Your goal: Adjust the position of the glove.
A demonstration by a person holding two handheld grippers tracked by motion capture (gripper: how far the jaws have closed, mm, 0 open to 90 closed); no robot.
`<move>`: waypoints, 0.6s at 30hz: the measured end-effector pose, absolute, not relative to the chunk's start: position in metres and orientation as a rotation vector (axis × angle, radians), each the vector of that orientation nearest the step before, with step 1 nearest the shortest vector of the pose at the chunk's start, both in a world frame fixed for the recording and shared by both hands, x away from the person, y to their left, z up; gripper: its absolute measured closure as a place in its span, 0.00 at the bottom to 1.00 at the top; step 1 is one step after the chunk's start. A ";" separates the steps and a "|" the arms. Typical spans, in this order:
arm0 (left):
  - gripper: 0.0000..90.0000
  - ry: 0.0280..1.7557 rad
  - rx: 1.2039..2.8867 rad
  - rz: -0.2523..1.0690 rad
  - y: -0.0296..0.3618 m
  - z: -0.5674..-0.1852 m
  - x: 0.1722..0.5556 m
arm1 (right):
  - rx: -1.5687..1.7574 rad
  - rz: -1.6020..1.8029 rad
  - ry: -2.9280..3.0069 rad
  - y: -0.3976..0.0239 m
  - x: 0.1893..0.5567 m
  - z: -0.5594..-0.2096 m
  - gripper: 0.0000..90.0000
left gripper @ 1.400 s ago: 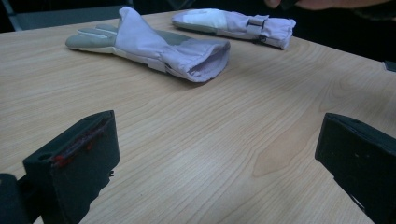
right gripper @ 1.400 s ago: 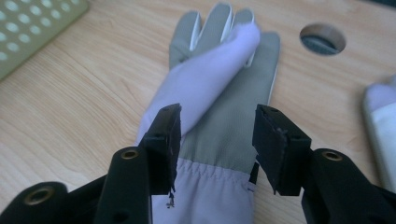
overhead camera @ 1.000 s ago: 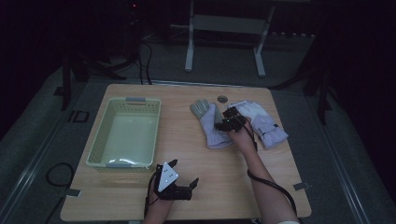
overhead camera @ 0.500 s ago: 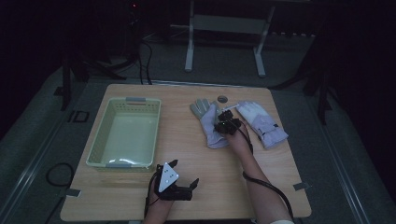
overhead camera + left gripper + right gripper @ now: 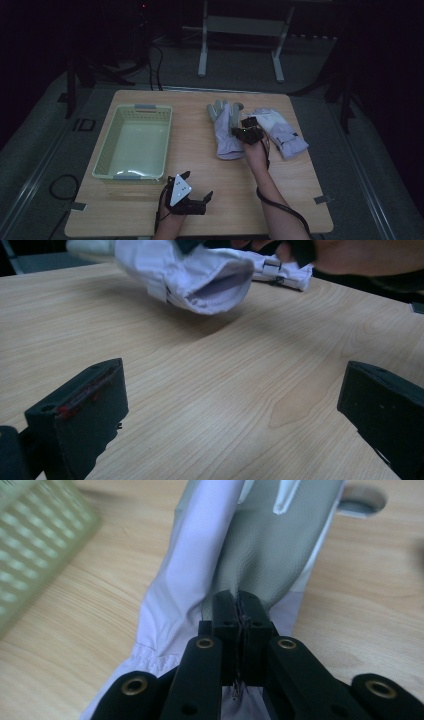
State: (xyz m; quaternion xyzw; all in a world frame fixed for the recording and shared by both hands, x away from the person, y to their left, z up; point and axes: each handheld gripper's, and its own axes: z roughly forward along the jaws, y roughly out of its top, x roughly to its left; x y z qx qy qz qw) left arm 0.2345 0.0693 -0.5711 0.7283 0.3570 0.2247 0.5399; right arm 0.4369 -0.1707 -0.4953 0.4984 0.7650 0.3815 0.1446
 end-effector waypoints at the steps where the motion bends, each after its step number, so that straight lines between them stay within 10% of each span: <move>1: 0.00 0.849 1.731 0.534 0.069 -0.571 0.235 | 1.423 1.118 2.189 -0.170 0.430 -0.491 0.98; 18: 0.00 0.839 1.740 0.535 0.069 -0.571 0.235 | 1.560 1.168 2.096 -0.171 0.365 -0.510 0.98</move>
